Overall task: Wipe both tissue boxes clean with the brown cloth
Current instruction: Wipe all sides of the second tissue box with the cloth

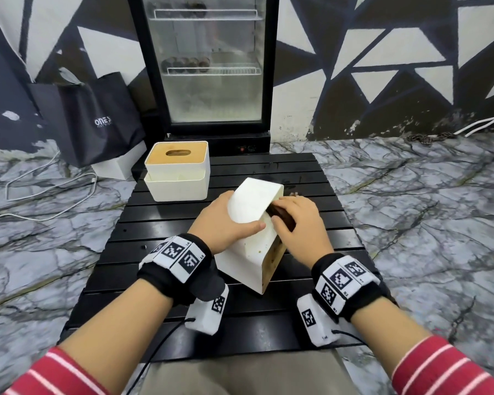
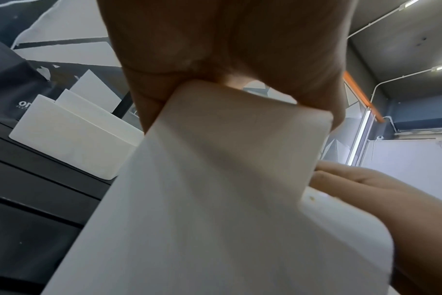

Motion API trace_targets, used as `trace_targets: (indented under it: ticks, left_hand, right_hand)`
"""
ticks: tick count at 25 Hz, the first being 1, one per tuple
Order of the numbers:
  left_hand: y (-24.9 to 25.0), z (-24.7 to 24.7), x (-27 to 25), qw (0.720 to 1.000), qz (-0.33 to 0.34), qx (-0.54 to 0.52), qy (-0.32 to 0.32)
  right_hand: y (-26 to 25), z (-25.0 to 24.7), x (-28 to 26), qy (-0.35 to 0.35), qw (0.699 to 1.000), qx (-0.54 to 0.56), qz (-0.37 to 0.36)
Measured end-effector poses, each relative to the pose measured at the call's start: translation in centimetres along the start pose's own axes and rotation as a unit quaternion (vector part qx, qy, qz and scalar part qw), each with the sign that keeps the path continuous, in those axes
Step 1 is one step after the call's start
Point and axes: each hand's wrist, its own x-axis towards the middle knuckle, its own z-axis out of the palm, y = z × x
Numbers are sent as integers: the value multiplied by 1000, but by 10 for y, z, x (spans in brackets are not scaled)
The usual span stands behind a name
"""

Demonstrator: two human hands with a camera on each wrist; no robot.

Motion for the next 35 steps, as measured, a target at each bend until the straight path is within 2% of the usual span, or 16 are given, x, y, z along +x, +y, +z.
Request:
trace_targets:
  ticks: [4, 7, 11, 17, 22, 25, 28, 31, 33, 35]
  left_hand:
    - [-5, 0, 4, 1000, -11, -10, 4]
    - [-7, 1, 3, 1000, -17, -20, 4]
    - [-7, 4, 4, 1000, -13, -25, 8]
    - [-11, 3, 4, 999, -17, -30, 2]
    - [-12, 4, 7, 999, -16, -35, 4]
    - [-13, 5, 6, 999, -16, -39, 12]
    - [-12, 4, 5, 999, -14, -39, 6]
    - [-14, 5, 4, 999, -16, -40, -2]
    - [-15, 5, 4, 999, -18, -40, 0]
    - [-15, 5, 4, 999, -13, -43, 9]
  right_hand:
    - [4, 8, -6, -22, 999, -15, -37]
    - [16, 5, 7, -51, 999, -8, -17]
    - [15, 5, 11, -29, 999, 11, 9]
    - [8, 6, -3, -52, 997, 16, -48]
    - [15, 3, 17, -44, 998, 31, 12]
    - [8, 11, 3, -30, 999, 16, -17]
    - [8, 6, -6, -50, 998, 14, -46]
    - [16, 2, 6, -72, 997, 15, -13]
    - [15, 5, 12, -62, 998, 20, 17]
    - [9, 9, 10, -40, 999, 20, 14]
